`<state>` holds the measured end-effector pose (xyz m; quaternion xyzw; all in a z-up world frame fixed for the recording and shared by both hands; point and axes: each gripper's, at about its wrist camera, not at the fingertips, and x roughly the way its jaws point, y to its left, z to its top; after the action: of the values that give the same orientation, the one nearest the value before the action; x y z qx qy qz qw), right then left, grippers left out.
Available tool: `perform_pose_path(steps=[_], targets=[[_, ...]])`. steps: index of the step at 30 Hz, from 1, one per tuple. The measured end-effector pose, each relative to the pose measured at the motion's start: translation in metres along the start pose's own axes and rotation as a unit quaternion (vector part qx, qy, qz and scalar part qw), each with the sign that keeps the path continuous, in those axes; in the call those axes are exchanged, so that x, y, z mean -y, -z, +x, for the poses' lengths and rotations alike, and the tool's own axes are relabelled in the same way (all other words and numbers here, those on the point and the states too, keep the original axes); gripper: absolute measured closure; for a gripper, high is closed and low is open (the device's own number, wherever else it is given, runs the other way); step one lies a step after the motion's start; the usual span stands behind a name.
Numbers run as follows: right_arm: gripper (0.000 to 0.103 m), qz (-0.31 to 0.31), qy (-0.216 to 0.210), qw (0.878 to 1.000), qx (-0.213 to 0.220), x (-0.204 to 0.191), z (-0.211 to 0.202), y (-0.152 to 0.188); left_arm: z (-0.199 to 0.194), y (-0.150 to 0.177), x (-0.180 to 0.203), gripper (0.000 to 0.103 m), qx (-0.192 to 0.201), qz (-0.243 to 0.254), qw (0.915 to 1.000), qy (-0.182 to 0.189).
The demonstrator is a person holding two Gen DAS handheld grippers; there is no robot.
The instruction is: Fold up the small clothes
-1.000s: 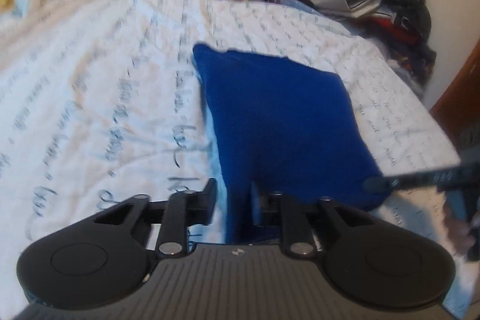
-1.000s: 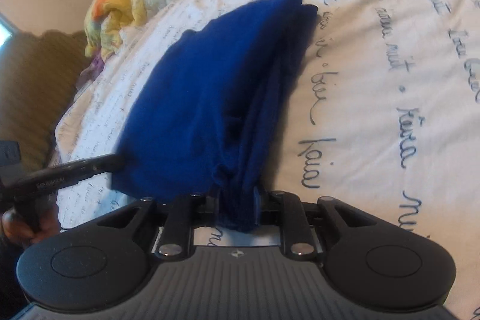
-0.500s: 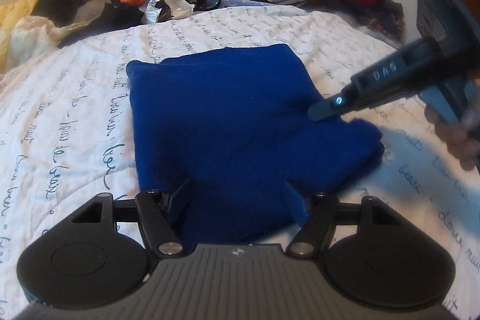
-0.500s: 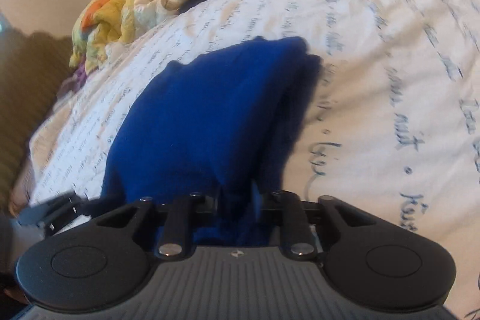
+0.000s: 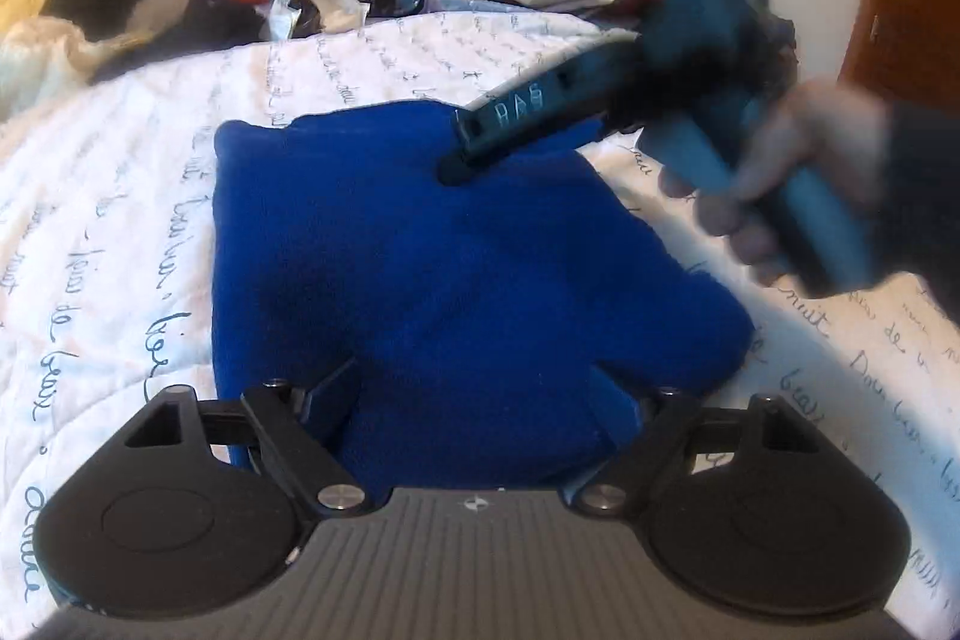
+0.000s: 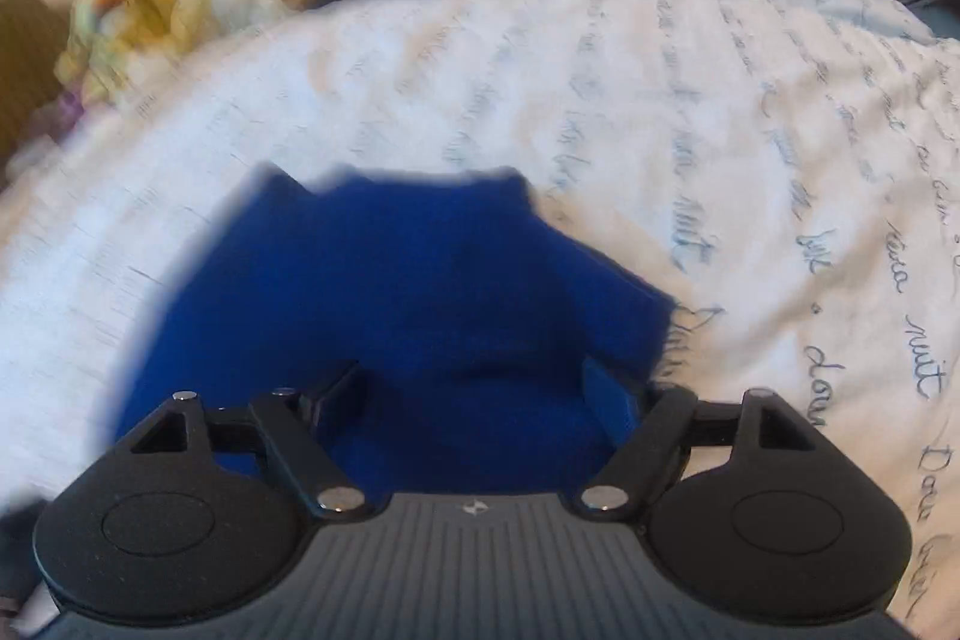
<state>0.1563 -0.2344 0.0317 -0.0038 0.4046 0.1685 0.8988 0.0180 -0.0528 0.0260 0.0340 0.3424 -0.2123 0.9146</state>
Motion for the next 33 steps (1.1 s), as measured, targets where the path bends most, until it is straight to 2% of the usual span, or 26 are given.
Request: perform_pose_path(steps=[2,5,6,7,9,11,13,14,15,17,20,23,25,26,27,29,30,33], targets=[[0.015,0.019,-0.011,1.000,0.006,0.015,0.001,0.001,0.000,0.000,0.000,0.020,0.001,-0.009,1.0000,0.000],[0.015,0.014,0.008,0.999,-0.028,0.005,-0.005,-0.012,0.002,-0.001,-0.002,0.018,0.001,-0.011,0.9999,0.004],[0.015,0.017,0.016,1.000,-0.020,0.001,-0.016,-0.014,0.002,0.000,-0.002,0.017,0.002,-0.011,0.9999,0.005],[0.015,0.016,0.011,1.000,0.005,-0.007,-0.030,-0.015,0.002,0.000,-0.002,0.016,0.003,-0.010,0.9999,0.005],[0.014,0.005,-0.033,0.998,0.044,-0.022,-0.050,-0.015,0.003,0.001,0.001,0.015,0.004,-0.008,0.9999,0.005],[0.014,-0.017,-0.047,0.998,0.023,-0.036,-0.042,-0.015,0.004,0.002,0.004,0.013,0.004,-0.002,1.0000,0.004],[0.012,-0.039,-0.025,0.998,-0.032,-0.039,-0.009,-0.004,0.004,0.002,0.005,0.012,0.003,-0.001,1.0000,0.002],[0.005,-0.065,-0.024,0.998,0.003,-0.038,-0.005,0.005,0.004,0.002,0.005,0.012,0.004,-0.001,1.0000,0.003],[0.005,-0.073,-0.030,0.997,0.014,-0.034,-0.002,0.009,0.004,0.002,0.005,0.012,0.004,-0.002,1.0000,0.003],[0.005,-0.057,-0.034,0.998,0.005,-0.029,-0.004,0.001,0.003,0.002,0.005,0.012,0.003,-0.004,1.0000,0.003],[0.005,-0.040,-0.009,0.999,-0.014,-0.039,-0.019,-0.010,0.002,0.003,0.005,0.011,0.005,-0.003,1.0000,0.002],[0.004,-0.063,-0.022,0.997,0.022,-0.051,-0.041,0.000,0.002,0.005,0.007,0.010,0.007,-0.001,1.0000,0.000],[0.000,-0.066,-0.008,0.998,-0.021,-0.043,-0.020,0.010,0.003,0.004,0.008,0.010,0.005,0.004,1.0000,-0.002],[0.000,-0.072,-0.018,0.997,0.009,-0.035,-0.015,0.015,0.003,0.003,0.008,0.010,0.003,0.004,1.0000,-0.001],[0.000,-0.060,-0.020,0.998,0.008,-0.030,-0.012,0.013,0.001,0.002,0.007,0.011,0.002,0.003,1.0000,-0.001],[0.000,-0.033,-0.008,0.999,-0.013,-0.032,-0.012,0.005,-0.010,-0.001,0.003,0.021,0.003,-0.009,0.9999,-0.010],[0.000,-0.028,-0.011,1.000,-0.008,-0.033,-0.018,0.004,-0.021,-0.002,-0.001,0.021,0.012,-0.024,0.9996,-0.011],[0.000,0.012,-0.065,0.997,0.035,-0.023,-0.054,0.016,-0.059,0.005,-0.032,0.010,0.055,-0.099,0.9935,-0.006]])
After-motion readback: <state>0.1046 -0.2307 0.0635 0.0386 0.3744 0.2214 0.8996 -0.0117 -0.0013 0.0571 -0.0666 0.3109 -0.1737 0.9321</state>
